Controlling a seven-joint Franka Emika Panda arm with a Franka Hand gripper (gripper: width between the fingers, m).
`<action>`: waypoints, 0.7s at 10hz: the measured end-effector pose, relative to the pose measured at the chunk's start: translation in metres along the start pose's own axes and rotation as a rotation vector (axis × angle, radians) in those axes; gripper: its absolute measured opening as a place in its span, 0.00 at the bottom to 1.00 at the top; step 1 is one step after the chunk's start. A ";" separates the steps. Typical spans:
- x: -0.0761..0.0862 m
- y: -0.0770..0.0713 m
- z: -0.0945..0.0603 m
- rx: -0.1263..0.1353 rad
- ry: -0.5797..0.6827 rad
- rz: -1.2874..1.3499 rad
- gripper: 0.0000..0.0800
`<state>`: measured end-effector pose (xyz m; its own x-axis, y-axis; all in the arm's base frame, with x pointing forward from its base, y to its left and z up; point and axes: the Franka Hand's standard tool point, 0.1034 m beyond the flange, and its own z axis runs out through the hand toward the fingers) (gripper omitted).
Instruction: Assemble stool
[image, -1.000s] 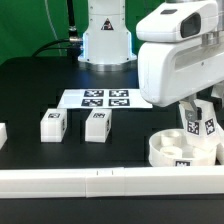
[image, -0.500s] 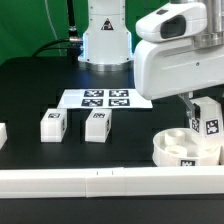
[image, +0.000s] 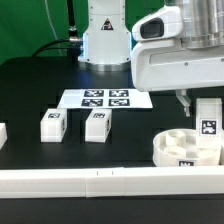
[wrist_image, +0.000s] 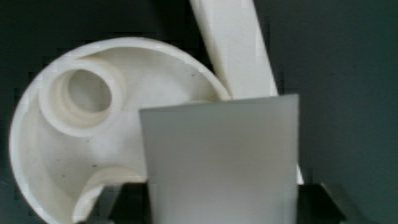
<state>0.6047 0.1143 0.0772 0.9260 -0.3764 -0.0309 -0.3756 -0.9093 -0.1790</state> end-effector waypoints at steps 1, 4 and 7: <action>0.000 0.000 0.000 0.003 -0.001 0.081 0.43; -0.002 -0.002 0.001 0.024 -0.015 0.330 0.43; -0.003 -0.002 0.002 0.077 -0.065 0.759 0.43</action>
Offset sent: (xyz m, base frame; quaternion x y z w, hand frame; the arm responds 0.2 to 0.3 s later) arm 0.0000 0.0000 0.0000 0.0000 0.0000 0.1938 0.9810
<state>0.6030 0.1178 0.0757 0.4165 -0.8795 -0.2303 -0.9080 -0.3899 -0.1532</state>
